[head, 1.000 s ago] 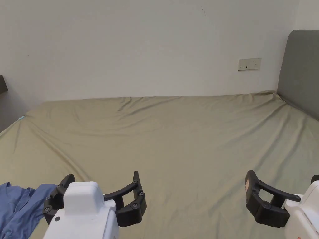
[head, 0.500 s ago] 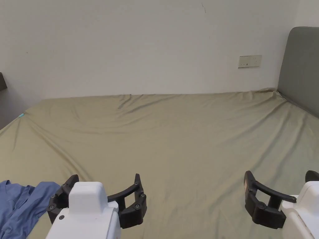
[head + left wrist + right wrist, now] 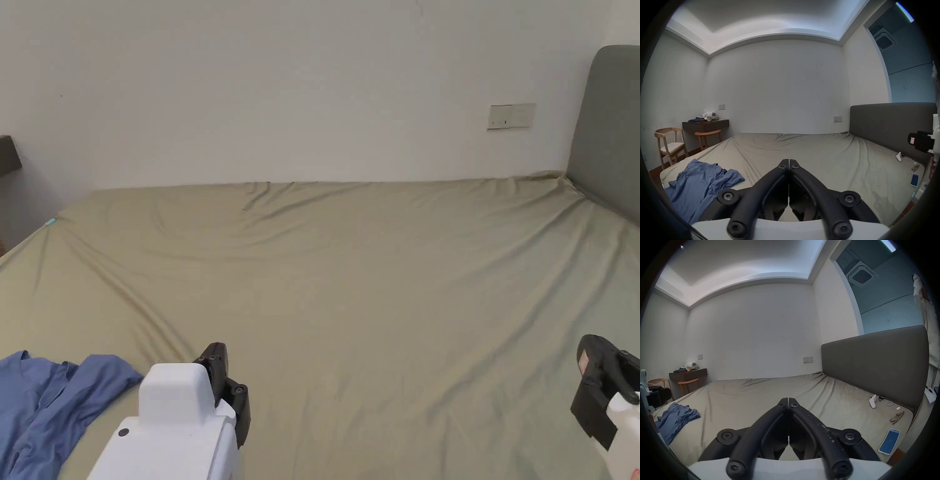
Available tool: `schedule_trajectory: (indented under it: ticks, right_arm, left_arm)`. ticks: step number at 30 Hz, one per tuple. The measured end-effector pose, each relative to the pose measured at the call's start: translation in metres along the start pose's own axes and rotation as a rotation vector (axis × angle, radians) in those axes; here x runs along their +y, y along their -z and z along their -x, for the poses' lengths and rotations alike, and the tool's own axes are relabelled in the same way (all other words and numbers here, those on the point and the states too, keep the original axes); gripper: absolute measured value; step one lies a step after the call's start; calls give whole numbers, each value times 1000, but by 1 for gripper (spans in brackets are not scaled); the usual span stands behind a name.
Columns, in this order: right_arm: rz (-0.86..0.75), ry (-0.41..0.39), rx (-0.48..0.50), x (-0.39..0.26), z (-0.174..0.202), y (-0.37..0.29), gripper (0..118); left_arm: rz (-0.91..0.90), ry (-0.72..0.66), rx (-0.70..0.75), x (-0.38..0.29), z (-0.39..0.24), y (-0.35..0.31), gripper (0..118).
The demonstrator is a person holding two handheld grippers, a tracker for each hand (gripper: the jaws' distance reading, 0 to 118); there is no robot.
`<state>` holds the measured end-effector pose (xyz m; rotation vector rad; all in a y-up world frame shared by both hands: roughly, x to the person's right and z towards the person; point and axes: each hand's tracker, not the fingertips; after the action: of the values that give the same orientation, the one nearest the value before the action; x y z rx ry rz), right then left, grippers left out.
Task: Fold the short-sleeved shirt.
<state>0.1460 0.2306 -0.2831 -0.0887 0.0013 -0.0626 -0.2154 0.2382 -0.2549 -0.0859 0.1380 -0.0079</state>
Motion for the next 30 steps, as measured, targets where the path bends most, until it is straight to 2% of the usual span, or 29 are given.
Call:
schedule_trajectory:
  ticks: [4,7,11,15,17,21,24,26,27,28,29,30]
  right_arm:
    - [27,-24,88,4,37,1,1]
    - [58,-34,224,-2,73,20,1]
    - [67,-86,446,-1,142,13,1]
    - [86,-82,566,-6,185,10,1]
    - [92,-75,584,-4,193,9,1]
    - [96,-66,589,4,182,12,1]
    - [118,-78,546,12,169,8,1]
    - [145,-98,504,3,154,15,1]
    - [162,-113,486,0,149,18,1]
    - [177,-129,473,-2,144,20,1]
    - [195,-148,457,-6,140,23,1]
    - [214,-166,440,-6,139,21,1]
  left_arm:
    - [-3,-30,40,2,33,-13,0]
    - [-15,-25,188,1,74,-33,0]
    - [-37,-3,385,-2,125,-72,0]
    - [-45,0,468,-11,146,-96,0]
    - [-43,-24,470,-13,151,-98,0]
    - [-54,-18,450,6,179,-75,0]
    - [114,-58,391,18,228,-20,0]
    - [328,-96,329,5,276,33,3]
    - [436,-126,287,-4,293,58,15]
    - [510,-181,236,-16,309,78,45]
    - [568,-224,200,-32,327,97,80]
    - [626,-234,207,-47,337,114,110]
